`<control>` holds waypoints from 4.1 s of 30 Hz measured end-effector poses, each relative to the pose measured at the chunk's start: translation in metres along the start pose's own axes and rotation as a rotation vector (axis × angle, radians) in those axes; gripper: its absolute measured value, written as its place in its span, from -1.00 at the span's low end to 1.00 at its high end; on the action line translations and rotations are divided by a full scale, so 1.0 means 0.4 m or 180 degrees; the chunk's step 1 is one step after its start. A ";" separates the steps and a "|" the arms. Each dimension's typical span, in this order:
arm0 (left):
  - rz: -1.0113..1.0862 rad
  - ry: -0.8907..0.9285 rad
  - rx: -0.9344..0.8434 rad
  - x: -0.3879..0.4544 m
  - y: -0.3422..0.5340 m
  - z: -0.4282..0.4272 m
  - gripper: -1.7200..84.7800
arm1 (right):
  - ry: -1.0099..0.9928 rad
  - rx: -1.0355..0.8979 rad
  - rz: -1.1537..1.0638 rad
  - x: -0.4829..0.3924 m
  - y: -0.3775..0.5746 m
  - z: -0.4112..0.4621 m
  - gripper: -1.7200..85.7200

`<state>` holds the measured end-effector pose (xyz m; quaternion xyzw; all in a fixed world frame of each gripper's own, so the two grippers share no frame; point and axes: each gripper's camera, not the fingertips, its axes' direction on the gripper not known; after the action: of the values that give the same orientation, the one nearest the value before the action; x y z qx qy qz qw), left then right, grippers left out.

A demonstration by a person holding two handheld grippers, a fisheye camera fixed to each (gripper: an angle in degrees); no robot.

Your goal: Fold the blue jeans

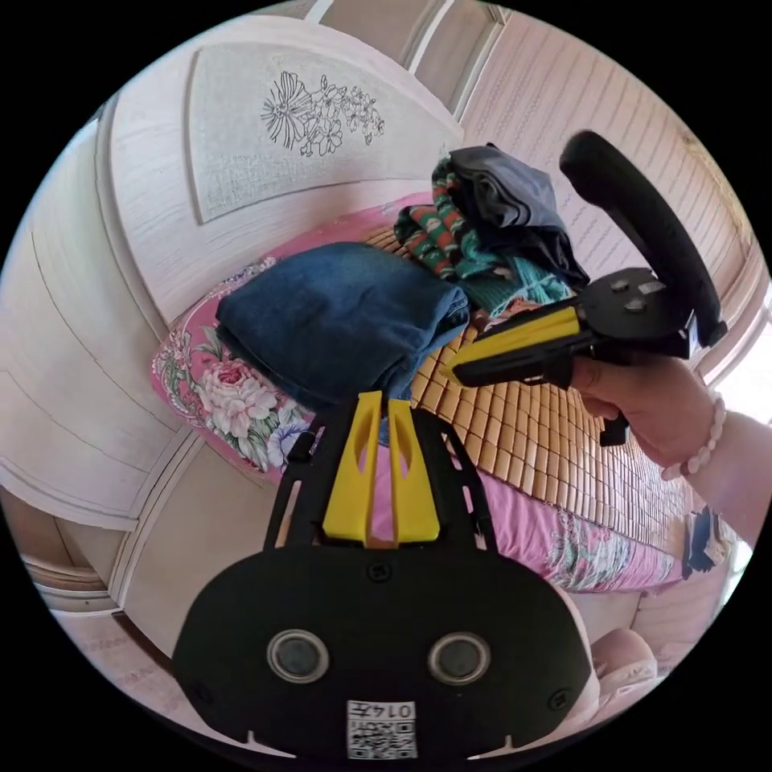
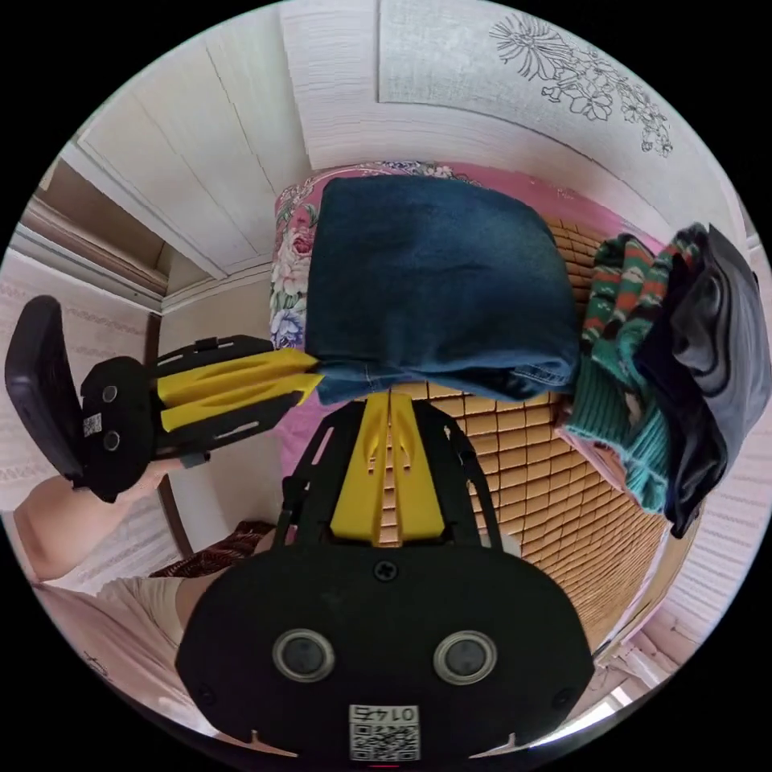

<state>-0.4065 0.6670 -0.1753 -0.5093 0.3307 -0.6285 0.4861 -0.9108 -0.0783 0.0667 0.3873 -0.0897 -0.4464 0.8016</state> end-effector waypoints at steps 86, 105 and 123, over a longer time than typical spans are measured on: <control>0.1963 0.0554 -0.0488 1.284 0.421 -0.170 -0.98 | -0.1626 0.1206 0.2835 0.161 1.961 -0.309 -0.94; 0.2901 0.0661 -0.0279 1.324 0.550 -0.334 -0.95 | -0.1756 0.0932 0.3213 0.120 2.063 -0.377 -0.88; 0.1121 -0.0086 -0.1252 1.045 0.156 0.182 -0.68 | 0.0465 0.0647 0.4633 0.149 2.513 -0.784 -0.76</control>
<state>-0.3231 0.2573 -0.0799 -0.5369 0.5235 -0.4509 0.4840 -0.0728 0.3475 0.5449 0.3309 -0.3112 0.2357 0.8591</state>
